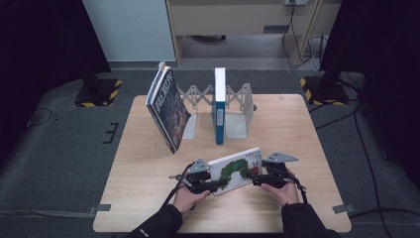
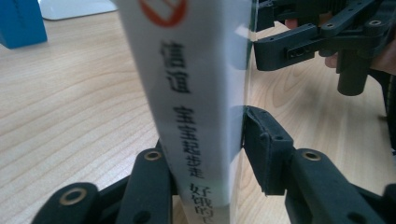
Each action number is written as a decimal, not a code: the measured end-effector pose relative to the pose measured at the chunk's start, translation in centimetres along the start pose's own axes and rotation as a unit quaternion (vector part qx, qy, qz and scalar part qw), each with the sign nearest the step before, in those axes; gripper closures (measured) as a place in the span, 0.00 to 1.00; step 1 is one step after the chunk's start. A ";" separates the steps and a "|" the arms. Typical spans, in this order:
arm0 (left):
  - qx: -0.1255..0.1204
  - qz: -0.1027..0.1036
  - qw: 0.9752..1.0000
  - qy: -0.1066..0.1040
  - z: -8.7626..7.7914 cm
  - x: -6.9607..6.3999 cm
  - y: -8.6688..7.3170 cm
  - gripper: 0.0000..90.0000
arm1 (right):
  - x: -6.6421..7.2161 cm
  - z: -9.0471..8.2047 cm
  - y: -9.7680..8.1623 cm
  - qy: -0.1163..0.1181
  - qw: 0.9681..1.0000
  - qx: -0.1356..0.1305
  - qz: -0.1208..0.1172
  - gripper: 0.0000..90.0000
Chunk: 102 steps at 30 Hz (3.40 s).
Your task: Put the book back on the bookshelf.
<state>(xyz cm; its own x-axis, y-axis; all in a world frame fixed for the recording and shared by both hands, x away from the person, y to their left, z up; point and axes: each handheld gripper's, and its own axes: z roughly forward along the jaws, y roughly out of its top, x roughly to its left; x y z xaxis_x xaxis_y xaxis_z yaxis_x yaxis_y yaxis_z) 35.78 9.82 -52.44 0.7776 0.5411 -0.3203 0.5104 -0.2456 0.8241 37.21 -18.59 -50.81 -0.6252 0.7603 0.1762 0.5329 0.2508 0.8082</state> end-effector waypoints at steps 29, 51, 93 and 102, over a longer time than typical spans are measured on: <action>-0.008 -0.064 0.998 -0.010 -2.9 -1.1 2.6 0.82 | -1.8 -1.4 -0.1 -0.026 0.999 -0.003 0.036 0.23; -0.060 -0.060 0.996 0.025 -6.3 -0.8 5.7 0.82 | -3.3 -2.0 -0.7 -0.086 0.995 0.038 0.025 0.21; -0.131 -0.033 0.982 0.132 -3.3 -0.2 13.1 0.83 | -4.7 -1.4 -3.0 -0.133 0.986 0.101 0.006 0.11; -0.129 -0.024 0.979 0.154 -1.2 -0.5 13.8 0.83 | -4.6 -1.3 -3.4 -0.137 0.987 0.081 0.006 0.09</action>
<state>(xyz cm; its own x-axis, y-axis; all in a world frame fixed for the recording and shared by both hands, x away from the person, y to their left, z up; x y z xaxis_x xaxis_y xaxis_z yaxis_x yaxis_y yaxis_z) 42.01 7.15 -40.39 0.5868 0.7739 -0.2382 0.4034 -0.0243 0.9147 37.55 -23.76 -53.65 -0.4526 0.8917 0.0078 0.6365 0.3170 0.7031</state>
